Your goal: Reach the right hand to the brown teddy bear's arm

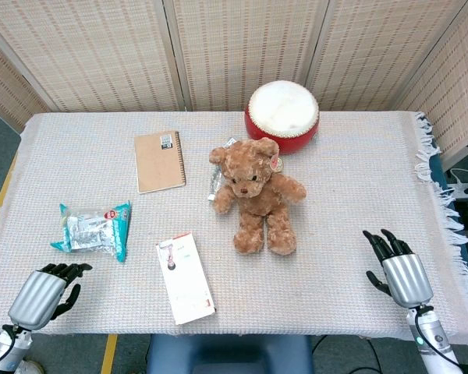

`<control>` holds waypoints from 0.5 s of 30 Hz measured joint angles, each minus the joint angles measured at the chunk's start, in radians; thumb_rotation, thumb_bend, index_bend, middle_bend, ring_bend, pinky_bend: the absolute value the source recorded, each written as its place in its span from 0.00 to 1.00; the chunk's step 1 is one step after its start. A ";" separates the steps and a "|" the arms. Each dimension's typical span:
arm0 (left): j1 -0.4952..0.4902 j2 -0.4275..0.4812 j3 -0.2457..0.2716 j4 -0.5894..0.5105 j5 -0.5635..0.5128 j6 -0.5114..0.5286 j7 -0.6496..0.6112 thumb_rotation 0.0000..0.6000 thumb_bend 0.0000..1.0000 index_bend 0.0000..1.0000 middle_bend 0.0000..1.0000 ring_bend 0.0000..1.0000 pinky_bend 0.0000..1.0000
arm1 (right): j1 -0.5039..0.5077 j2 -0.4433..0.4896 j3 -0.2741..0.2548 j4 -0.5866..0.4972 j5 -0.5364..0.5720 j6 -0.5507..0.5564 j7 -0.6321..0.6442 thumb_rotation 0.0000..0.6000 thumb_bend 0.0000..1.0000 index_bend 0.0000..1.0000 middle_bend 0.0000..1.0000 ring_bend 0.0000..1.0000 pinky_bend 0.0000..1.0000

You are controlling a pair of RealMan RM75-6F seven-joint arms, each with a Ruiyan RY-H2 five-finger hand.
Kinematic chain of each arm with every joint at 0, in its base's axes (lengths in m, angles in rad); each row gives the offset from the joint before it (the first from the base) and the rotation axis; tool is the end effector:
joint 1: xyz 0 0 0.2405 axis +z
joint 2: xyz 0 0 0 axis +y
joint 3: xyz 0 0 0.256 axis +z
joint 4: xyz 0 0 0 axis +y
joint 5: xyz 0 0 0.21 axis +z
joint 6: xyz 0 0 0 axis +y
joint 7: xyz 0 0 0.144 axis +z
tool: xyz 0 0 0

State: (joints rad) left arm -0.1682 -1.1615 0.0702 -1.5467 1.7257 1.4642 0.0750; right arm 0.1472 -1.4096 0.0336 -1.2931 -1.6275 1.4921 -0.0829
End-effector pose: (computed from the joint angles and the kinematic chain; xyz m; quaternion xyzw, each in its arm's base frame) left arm -0.2878 0.1759 0.1200 -0.7159 -0.3154 -0.3781 0.4950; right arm -0.3128 -0.1985 0.0827 0.6599 -0.3093 0.3915 0.5618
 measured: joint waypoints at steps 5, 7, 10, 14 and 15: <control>0.004 0.007 -0.001 -0.004 -0.006 0.006 -0.003 1.00 0.55 0.31 0.43 0.44 0.52 | 0.068 -0.102 0.067 0.135 0.015 -0.008 0.053 1.00 0.13 0.12 0.23 0.12 0.33; 0.011 0.011 0.002 -0.009 0.000 0.019 -0.002 1.00 0.56 0.31 0.43 0.44 0.52 | 0.104 -0.155 0.092 0.211 0.014 -0.004 0.056 1.00 0.13 0.12 0.23 0.12 0.33; 0.018 0.015 0.005 -0.016 0.009 0.033 0.003 1.00 0.56 0.31 0.43 0.44 0.52 | 0.158 -0.233 0.121 0.335 0.007 0.006 0.071 1.00 0.13 0.16 0.23 0.12 0.35; 0.020 0.015 0.009 -0.020 0.012 0.027 0.014 1.00 0.55 0.31 0.43 0.44 0.52 | 0.229 -0.336 0.148 0.512 0.001 0.014 0.112 1.00 0.13 0.23 0.23 0.14 0.40; 0.019 0.015 0.010 -0.022 0.012 0.023 0.017 1.00 0.55 0.31 0.43 0.44 0.52 | 0.245 -0.360 0.153 0.554 0.001 0.014 0.122 1.00 0.13 0.23 0.24 0.15 0.41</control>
State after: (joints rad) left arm -0.1496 -1.1465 0.0799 -1.5682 1.7373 1.4867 0.0920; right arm 0.3926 -1.7693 0.1865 -0.7394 -1.6265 1.5063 0.0393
